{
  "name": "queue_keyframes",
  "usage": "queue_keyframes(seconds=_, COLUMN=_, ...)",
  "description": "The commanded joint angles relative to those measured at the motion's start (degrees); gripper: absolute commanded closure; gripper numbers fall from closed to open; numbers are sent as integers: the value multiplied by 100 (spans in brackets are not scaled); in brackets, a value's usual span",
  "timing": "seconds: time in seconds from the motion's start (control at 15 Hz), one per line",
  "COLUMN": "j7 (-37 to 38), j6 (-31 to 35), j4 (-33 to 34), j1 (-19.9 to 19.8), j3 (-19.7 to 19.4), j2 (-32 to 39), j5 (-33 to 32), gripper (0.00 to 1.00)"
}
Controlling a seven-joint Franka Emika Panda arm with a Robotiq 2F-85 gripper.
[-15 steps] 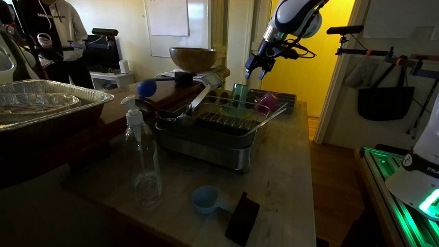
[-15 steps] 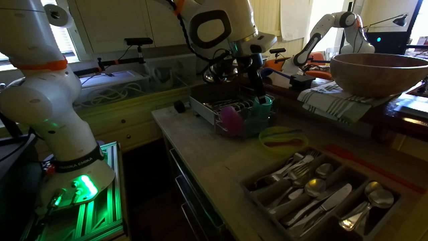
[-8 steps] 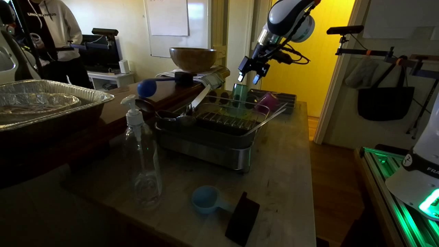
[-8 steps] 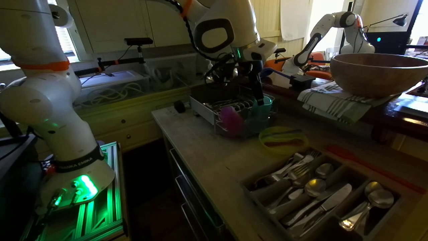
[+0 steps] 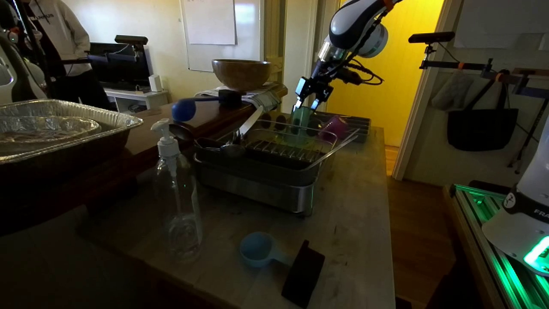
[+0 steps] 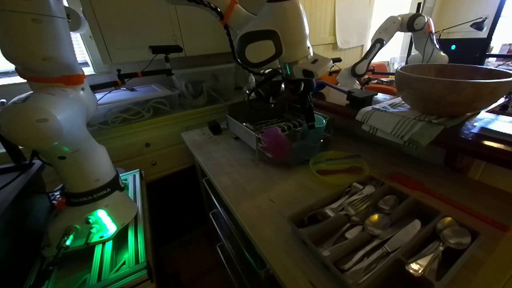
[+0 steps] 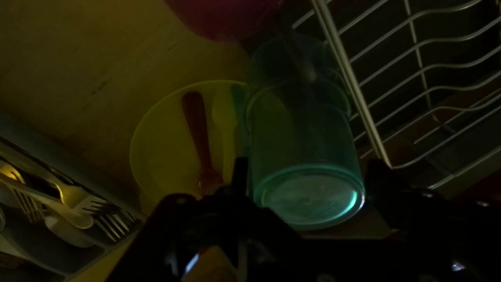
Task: Adjust the blue cup on the dish rack
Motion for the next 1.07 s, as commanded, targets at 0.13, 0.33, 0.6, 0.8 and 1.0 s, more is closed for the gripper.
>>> queue_keyframes(seconds=0.13, j7=-146, j6=74, j4=165, j1=-51, j3=71, j2=218, j5=141, gripper=46)
queue_keyframes(seconds=0.33, j7=-135, j6=112, j4=172, j1=-46, j3=68, j2=231, j5=104, gripper=2)
queue_keyframes(seconds=0.6, j7=-205, j6=296, j4=252, j1=-78, j3=119, j2=337, j5=262, gripper=0)
queue_keyframes(seconds=0.8, j7=-226, j6=413, j4=297, j1=-79, j3=151, j2=411, j5=254, gripper=25)
queue_keyframes(seconds=1.0, j7=-272, j6=350, j4=358, j1=-98, j3=189, j2=430, j5=261, gripper=44)
